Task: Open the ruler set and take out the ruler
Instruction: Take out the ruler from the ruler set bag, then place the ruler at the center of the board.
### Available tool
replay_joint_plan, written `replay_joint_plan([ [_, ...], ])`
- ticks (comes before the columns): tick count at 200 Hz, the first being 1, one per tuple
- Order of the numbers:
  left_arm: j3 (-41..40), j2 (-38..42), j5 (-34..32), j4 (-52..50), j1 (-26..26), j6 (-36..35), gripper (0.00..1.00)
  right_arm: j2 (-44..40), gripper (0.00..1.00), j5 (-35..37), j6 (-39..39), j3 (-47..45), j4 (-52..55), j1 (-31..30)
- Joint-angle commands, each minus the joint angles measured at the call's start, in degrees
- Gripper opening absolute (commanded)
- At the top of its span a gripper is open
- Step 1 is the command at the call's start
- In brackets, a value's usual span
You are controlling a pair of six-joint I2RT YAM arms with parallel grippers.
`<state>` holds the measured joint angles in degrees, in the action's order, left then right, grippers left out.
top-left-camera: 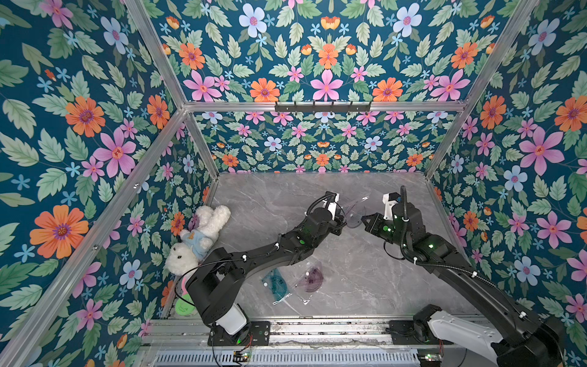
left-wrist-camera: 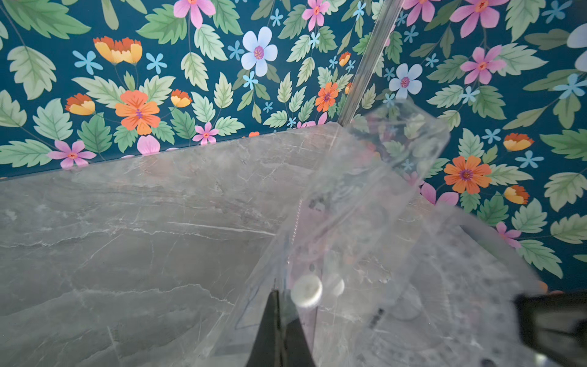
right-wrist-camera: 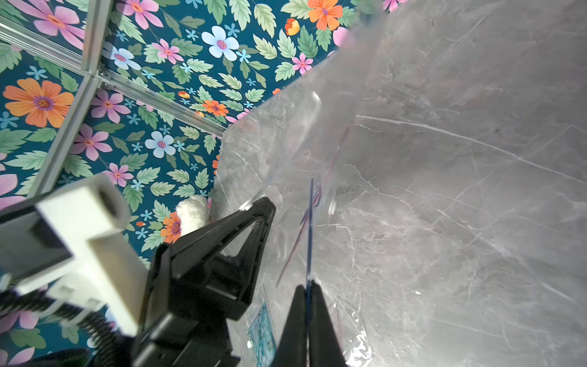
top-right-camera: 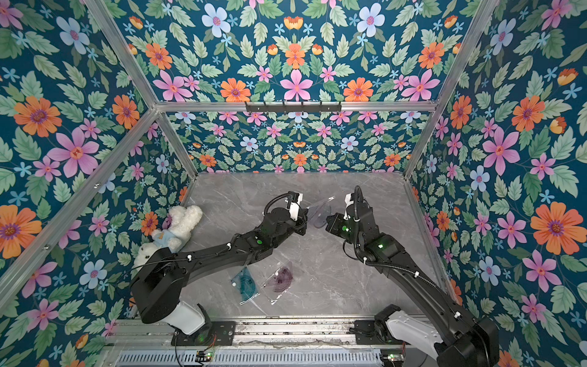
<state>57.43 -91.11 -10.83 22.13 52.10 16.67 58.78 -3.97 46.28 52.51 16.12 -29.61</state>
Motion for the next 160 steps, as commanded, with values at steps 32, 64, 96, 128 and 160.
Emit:
replay_joint_plan([
  [32,-1.07,0.71,1.61,3.19,-1.8,3.41,0.0,-3.85,0.01,0.61,-0.9,0.32,3.83,2.04],
  [64,-2.85,3.79,-0.19,1.58,-3.88,2.67,0.0,-8.21,0.01,-1.06,-1.71,-0.93,6.84,5.05],
  [96,-5.23,7.41,-1.16,0.68,-6.66,2.6,0.0,-11.37,0.02,-2.15,-2.34,-4.39,8.71,9.35],
  [128,-5.84,9.49,-2.0,-0.33,-7.53,1.49,0.0,-9.86,0.02,-4.01,-2.25,-8.21,6.16,10.98],
  [160,-6.1,10.52,-1.18,-0.51,-7.49,1.61,0.0,-3.86,0.02,-5.21,-2.25,-10.64,0.15,11.53],
])
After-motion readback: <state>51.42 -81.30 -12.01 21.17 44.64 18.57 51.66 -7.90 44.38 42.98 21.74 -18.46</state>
